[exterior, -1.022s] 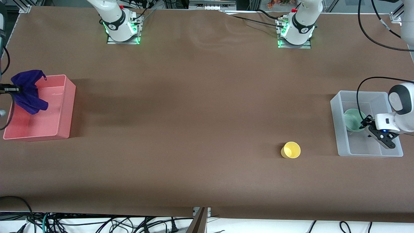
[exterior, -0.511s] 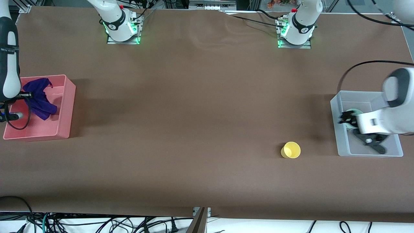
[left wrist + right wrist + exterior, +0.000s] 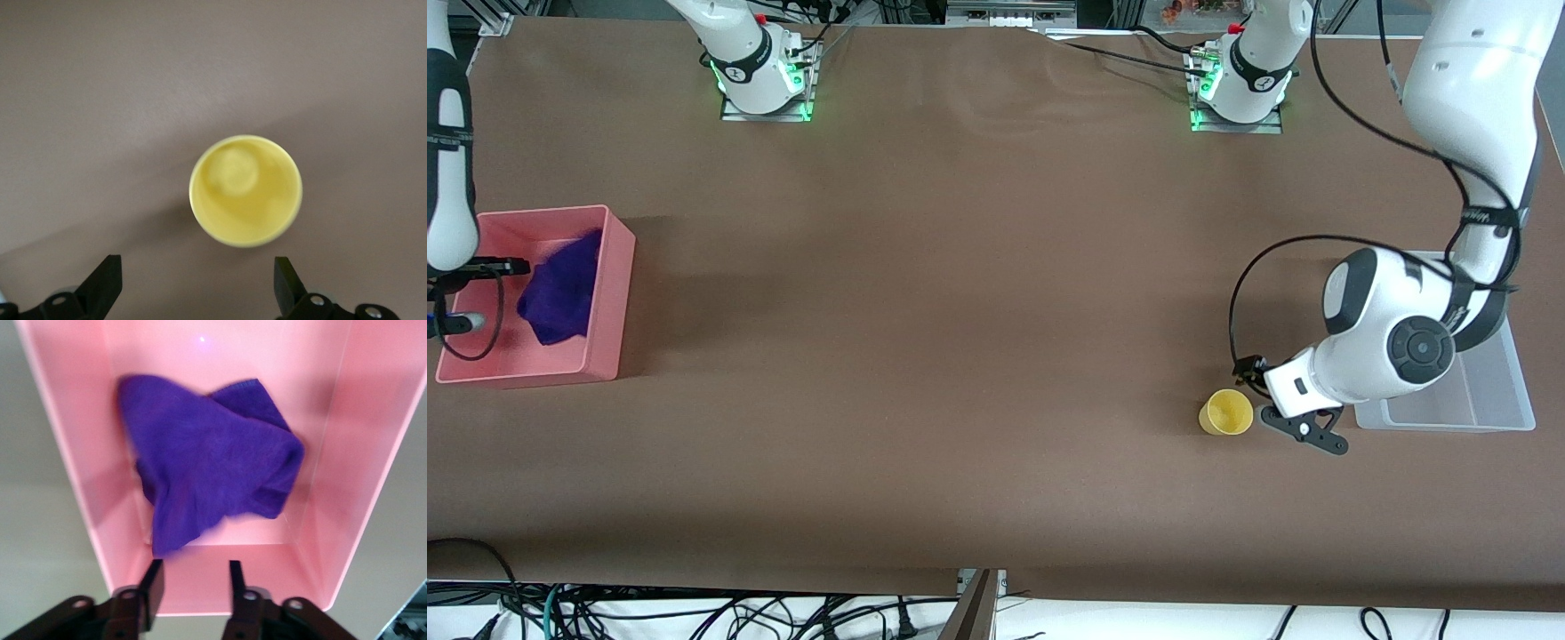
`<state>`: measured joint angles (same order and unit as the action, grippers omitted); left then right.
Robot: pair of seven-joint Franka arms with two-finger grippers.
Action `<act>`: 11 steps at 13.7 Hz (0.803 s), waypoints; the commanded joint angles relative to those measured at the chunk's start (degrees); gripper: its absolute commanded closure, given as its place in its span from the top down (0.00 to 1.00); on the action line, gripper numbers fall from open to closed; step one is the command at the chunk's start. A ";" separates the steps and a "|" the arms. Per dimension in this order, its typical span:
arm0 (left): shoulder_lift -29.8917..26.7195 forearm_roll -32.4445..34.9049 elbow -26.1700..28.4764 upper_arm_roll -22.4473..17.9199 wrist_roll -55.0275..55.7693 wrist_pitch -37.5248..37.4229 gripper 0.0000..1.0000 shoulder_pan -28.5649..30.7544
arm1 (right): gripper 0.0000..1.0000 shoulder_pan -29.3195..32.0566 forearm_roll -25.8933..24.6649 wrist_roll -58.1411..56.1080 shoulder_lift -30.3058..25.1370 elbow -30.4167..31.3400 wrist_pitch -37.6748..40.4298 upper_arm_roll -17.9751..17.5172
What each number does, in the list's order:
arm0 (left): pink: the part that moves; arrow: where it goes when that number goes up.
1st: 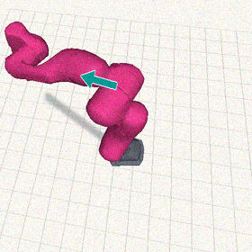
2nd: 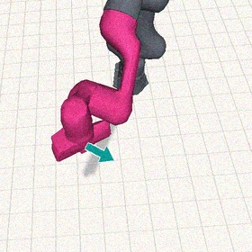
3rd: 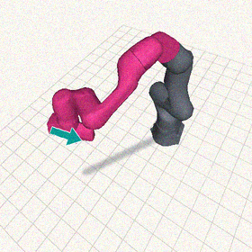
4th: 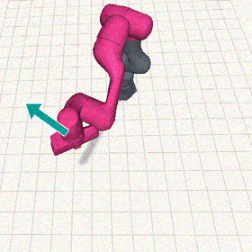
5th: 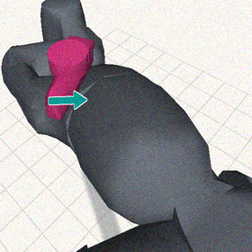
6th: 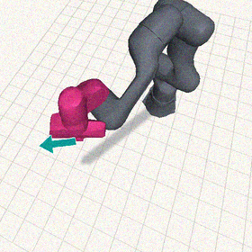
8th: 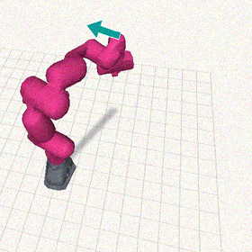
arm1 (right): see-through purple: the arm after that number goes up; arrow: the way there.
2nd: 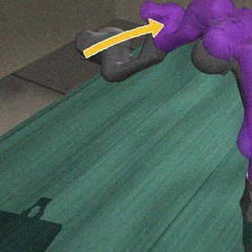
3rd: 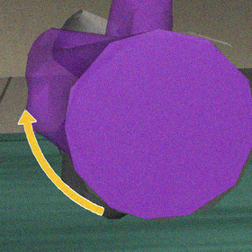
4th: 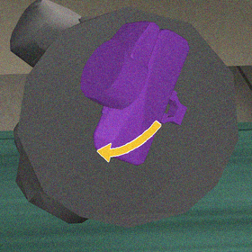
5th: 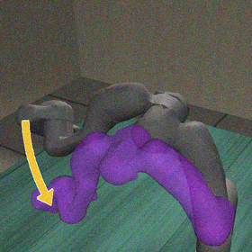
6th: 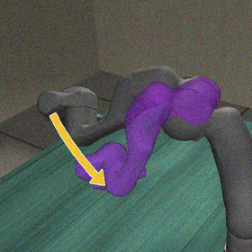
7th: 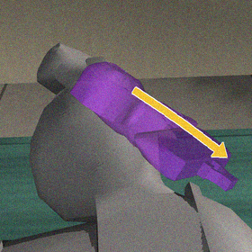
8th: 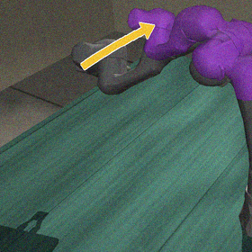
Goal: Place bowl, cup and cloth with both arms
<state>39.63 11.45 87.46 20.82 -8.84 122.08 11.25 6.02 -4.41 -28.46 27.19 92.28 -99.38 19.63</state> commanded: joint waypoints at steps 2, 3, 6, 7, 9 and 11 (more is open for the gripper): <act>3.34 0.59 -0.89 0.10 5.49 5.08 0.88 -1.50 | 1.00 -0.92 1.51 0.50 -2.05 -10.51 11.64 -4.05; 4.48 0.59 -0.97 0.10 5.58 6.49 0.64 -1.50 | 1.00 -0.93 1.08 4.42 -2.83 -12.54 14.19 -6.95; 5.63 0.95 -1.42 0.01 5.59 7.30 0.00 -1.50 | 1.00 -1.01 0.81 17.18 -6.08 -15.37 17.55 -15.56; 5.55 1.03 -1.42 -0.07 5.59 7.29 0.00 -1.50 | 1.00 -1.01 0.72 18.34 -7.05 -15.46 17.73 -17.85; 5.20 1.03 -1.59 -0.07 5.59 7.21 0.00 -1.41 | 1.00 -1.10 0.98 18.44 -8.99 -15.46 17.47 -21.37; 3.97 1.30 -1.77 -0.07 5.32 6.25 0.00 -0.97 | 1.00 -1.28 0.72 19.48 -9.78 -15.46 17.12 -25.85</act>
<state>44.74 11.45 86.54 20.80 -4.25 129.46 10.10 4.05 -3.57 -10.25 18.54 76.77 -82.66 -2.73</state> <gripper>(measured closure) 0.890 0.000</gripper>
